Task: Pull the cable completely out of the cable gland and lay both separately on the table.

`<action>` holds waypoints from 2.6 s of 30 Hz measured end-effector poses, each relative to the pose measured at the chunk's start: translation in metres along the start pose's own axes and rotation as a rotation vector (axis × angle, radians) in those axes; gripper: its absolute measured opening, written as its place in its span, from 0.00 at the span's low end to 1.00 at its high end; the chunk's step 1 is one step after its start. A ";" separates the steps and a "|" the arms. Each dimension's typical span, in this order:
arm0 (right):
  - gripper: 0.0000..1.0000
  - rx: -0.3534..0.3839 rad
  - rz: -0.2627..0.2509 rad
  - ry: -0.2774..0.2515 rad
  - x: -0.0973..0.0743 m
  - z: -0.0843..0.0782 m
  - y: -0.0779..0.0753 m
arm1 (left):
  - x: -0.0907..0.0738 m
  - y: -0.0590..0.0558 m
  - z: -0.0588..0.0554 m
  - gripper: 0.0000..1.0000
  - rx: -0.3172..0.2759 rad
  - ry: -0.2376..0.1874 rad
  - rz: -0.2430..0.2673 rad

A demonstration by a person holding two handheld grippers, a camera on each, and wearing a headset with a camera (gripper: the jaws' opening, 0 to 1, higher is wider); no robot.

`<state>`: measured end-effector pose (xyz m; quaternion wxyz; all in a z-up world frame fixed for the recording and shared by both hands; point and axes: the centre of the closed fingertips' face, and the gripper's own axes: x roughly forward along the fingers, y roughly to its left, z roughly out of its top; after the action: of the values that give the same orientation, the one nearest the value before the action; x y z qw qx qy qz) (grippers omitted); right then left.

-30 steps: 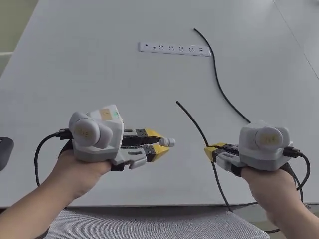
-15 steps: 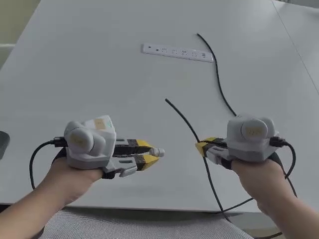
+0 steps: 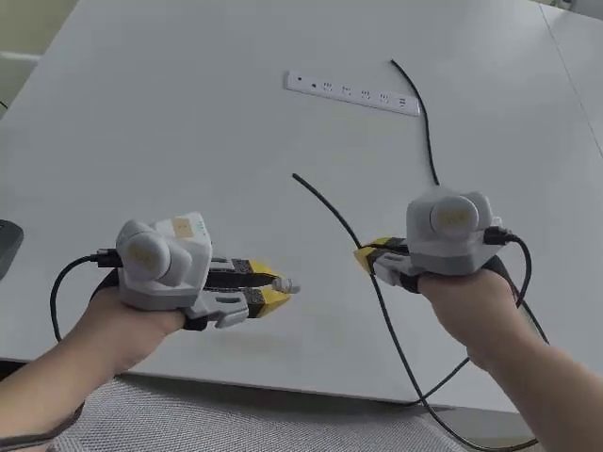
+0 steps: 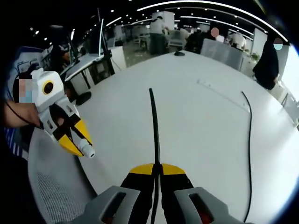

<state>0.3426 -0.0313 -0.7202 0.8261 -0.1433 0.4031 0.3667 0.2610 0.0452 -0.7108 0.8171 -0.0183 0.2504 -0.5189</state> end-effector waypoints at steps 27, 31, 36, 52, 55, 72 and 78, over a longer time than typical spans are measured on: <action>0.00 -0.261 0.146 0.077 0.075 0.036 0.041 | -0.002 0.011 -0.036 0.15 -0.028 0.053 -0.022; 0.00 -0.307 0.175 0.088 0.086 0.036 0.052 | -0.002 0.014 -0.041 0.15 -0.034 0.060 -0.018; 0.00 -0.351 0.197 0.111 0.096 0.033 0.063 | -0.002 0.018 -0.049 0.15 -0.039 0.073 -0.015; 0.00 -0.470 0.235 0.151 0.121 0.024 0.079 | -0.002 0.036 -0.074 0.15 -0.033 0.134 -0.012; 0.00 -0.490 0.235 0.153 0.123 0.021 0.080 | -0.001 0.039 -0.078 0.15 -0.039 0.143 -0.001; 0.00 -0.522 0.230 0.153 0.138 0.015 0.081 | 0.000 0.044 -0.096 0.16 -0.017 0.193 0.023; 0.00 -0.530 0.220 0.156 0.141 0.013 0.079 | -0.002 0.046 -0.099 0.16 0.004 0.207 0.034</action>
<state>0.3501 0.0991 -0.8163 0.6818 -0.3372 0.3686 0.5344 0.2569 0.0909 -0.8095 0.7957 0.0414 0.3330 -0.5043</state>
